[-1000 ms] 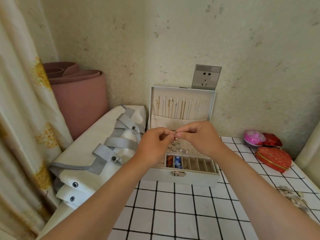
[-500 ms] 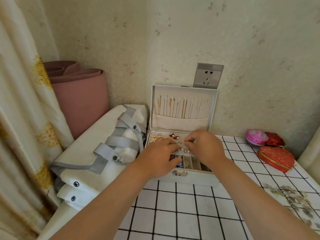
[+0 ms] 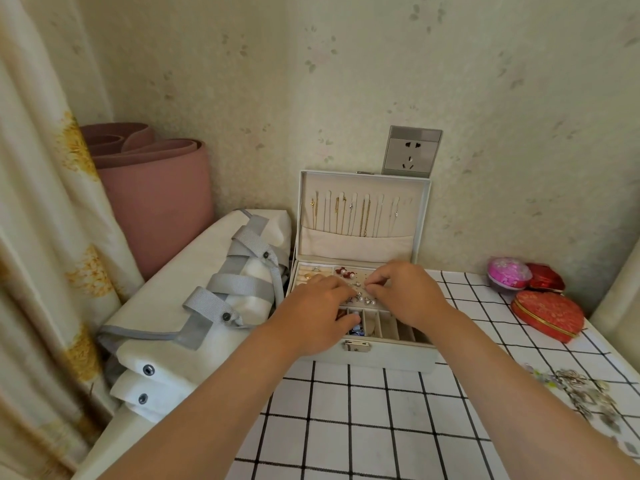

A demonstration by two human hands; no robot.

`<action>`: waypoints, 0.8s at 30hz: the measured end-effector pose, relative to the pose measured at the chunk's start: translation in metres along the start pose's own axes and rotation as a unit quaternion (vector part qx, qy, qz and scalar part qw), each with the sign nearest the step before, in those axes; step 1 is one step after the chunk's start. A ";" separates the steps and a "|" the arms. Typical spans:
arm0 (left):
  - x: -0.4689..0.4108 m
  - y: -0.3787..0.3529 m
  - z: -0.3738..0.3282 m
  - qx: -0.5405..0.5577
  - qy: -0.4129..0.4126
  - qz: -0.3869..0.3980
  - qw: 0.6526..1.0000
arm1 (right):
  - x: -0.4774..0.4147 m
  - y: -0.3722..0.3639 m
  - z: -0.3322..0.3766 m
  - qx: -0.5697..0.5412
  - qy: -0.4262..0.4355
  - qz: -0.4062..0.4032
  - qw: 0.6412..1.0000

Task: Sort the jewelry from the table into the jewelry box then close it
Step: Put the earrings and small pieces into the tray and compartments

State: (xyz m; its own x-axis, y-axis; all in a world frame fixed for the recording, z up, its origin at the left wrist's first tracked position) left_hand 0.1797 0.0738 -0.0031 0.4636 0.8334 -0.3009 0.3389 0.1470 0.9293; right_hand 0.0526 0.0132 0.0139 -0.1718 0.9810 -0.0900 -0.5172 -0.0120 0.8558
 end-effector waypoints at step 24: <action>-0.039 -0.007 -0.149 0.105 -0.040 -0.031 0.993 | 0.115 0.095 -0.120 -0.010 -0.052 0.037 0.998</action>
State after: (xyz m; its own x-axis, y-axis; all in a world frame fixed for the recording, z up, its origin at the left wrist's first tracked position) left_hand 0.0376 0.1202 0.0344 0.4970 0.7801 -0.3800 0.5275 0.0760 0.8461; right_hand -0.1171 0.1014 0.0238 -0.1223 0.9921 0.0276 -0.5230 -0.0881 0.8478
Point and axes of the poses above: each hand's wrist, its own x-axis away from the middle knuckle, its own y-axis out of the back of the hand, z = x × y, the point moved 9 cm from there along -x, towards the middle knuckle, and after that the axes turned 11 degrees about -y, right-handed, at the moved point
